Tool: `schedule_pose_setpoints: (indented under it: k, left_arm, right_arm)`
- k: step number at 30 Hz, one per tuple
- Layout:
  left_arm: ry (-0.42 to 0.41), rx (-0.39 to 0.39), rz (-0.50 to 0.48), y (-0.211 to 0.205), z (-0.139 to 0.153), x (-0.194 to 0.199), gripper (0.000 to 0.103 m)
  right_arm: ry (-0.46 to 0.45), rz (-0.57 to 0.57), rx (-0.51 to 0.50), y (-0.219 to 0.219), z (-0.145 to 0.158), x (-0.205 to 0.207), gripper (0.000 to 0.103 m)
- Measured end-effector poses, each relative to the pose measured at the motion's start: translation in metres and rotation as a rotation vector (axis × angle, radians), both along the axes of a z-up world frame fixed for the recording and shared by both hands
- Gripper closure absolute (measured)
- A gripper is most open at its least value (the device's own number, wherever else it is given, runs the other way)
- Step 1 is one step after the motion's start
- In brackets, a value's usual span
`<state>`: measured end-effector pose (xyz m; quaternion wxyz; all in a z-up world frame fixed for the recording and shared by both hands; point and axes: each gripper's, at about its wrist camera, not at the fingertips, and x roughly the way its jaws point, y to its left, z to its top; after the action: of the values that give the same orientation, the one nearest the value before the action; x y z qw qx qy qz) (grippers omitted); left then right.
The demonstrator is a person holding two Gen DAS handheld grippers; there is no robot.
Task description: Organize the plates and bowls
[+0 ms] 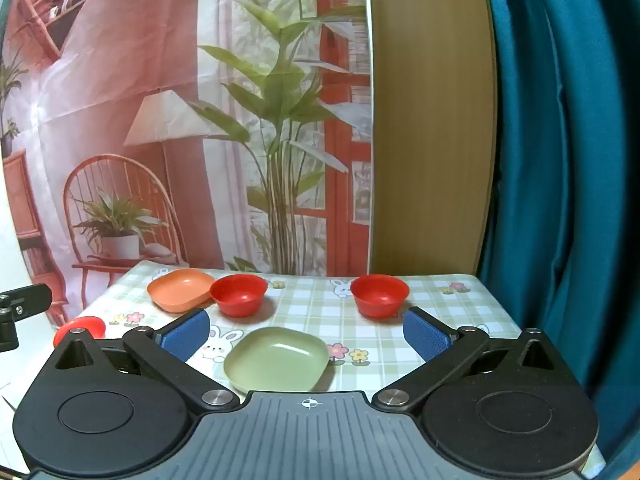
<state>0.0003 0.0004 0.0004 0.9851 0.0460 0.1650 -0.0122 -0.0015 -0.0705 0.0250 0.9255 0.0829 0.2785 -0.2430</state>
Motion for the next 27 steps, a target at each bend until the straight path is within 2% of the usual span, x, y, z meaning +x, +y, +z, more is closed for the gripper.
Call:
schedule_pose_setpoints:
  k: [4,9,11,27]
  left_arm:
    - [-0.012,0.01,-0.006,0.0,0.001,-0.001,0.002]
    - [-0.013,0.015,0.006,0.006,-0.012,-0.002,0.002]
    - [-0.008,0.021,0.02,-0.001,-0.003,0.0,0.002]
    - [-0.007,0.019,0.038,-0.001,-0.002,0.0,0.002]
  right_arm:
    - [-0.001,0.0,0.0,0.0,0.0,0.0,0.0]
    - [0.002,0.002,-0.002,0.0,0.0,0.001,0.0]
    - [0.001,0.001,-0.001,0.0,0.0,0.001,0.0]
    - [0.005,0.002,0.0,0.0,-0.001,0.002,0.0]
